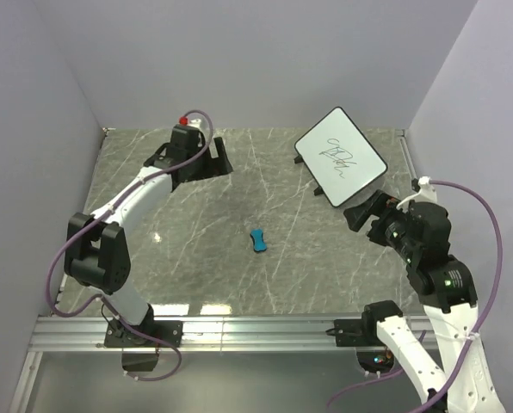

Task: Erase the whiteboard

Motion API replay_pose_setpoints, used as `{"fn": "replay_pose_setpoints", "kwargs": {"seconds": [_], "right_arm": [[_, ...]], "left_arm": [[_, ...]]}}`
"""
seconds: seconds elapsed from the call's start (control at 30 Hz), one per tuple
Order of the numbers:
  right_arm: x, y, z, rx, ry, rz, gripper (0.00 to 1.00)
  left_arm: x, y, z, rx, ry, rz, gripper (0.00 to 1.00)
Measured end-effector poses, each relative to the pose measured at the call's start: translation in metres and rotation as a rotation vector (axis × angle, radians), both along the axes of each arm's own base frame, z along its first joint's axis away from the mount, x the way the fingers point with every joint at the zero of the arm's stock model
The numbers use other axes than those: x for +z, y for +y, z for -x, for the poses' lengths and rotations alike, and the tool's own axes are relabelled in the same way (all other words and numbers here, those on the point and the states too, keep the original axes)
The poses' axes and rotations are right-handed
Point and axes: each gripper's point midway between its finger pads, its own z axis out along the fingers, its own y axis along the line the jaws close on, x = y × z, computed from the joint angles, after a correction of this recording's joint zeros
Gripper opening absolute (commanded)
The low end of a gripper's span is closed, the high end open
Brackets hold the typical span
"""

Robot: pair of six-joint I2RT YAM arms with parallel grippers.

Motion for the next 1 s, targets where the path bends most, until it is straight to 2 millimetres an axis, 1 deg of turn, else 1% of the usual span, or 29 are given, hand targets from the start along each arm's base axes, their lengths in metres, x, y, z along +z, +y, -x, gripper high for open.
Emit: {"fn": "replay_pose_setpoints", "kwargs": {"seconds": [0.03,0.1,0.2,0.27,0.33,0.37,0.4,0.47,0.5,0.53,0.57,0.6,0.67,0.7,0.8,0.87,0.97,1.0], "right_arm": [[0.000,-0.001,0.002,-0.002,-0.003,0.003,0.95],[0.000,-0.003,0.008,-0.005,-0.004,0.007,0.95],[-0.001,-0.004,0.014,-0.005,-0.003,0.009,0.95],[-0.001,-0.005,0.017,-0.005,-0.005,0.009,0.95],[-0.001,-0.006,0.022,-0.008,-0.005,0.010,0.95],[-0.002,-0.007,0.024,-0.011,-0.004,0.012,0.95],[-0.002,-0.009,0.026,-0.016,-0.003,0.015,0.95],[-0.004,-0.011,0.029,-0.024,0.001,0.021,0.95],[-0.005,-0.012,0.031,-0.028,0.004,0.026,0.95],[-0.006,-0.013,0.032,-0.030,0.007,0.029,0.95],[-0.007,-0.014,0.034,-0.033,0.011,0.032,0.95],[-0.008,-0.015,0.036,-0.035,0.014,0.034,0.95],[-0.009,-0.017,0.038,-0.043,0.015,0.041,0.95],[-0.009,-0.019,0.040,-0.047,0.015,0.044,0.95],[-0.011,-0.021,0.042,-0.054,0.018,0.057,0.95],[-0.013,-0.022,0.043,-0.056,0.023,0.065,0.95],[-0.014,-0.024,0.044,-0.056,0.028,0.076,0.95],[-0.015,-0.024,0.044,-0.056,0.029,0.078,0.95]], "left_arm": [[-0.001,-0.010,0.006,-0.015,0.013,0.006,0.99],[-0.003,-0.023,0.014,-0.037,0.041,0.033,0.99],[-0.009,-0.030,0.016,-0.010,0.072,0.040,0.99],[-0.020,-0.040,0.014,0.017,0.111,0.012,0.99],[-0.039,-0.063,0.016,0.016,0.144,-0.027,0.99],[-0.049,-0.074,0.022,0.006,0.161,-0.048,0.97],[-0.062,-0.087,0.032,-0.004,0.188,-0.080,0.90],[-0.082,-0.108,0.055,-0.031,0.234,-0.127,0.85],[-0.089,-0.119,0.066,-0.046,0.253,-0.145,0.79],[-0.095,-0.129,0.079,-0.058,0.272,-0.155,0.78],[-0.098,-0.135,0.087,-0.068,0.283,-0.164,0.77],[-0.101,-0.139,0.094,-0.069,0.291,-0.173,0.75],[-0.103,-0.140,0.100,-0.054,0.301,-0.186,0.72],[-0.104,-0.138,0.101,-0.038,0.305,-0.195,0.67],[-0.107,-0.132,0.104,0.003,0.314,-0.215,0.64],[-0.109,-0.131,0.106,0.022,0.319,-0.223,0.65],[-0.114,-0.134,0.114,0.026,0.330,-0.230,0.70],[-0.115,-0.135,0.117,0.025,0.334,-0.233,0.75]]}}
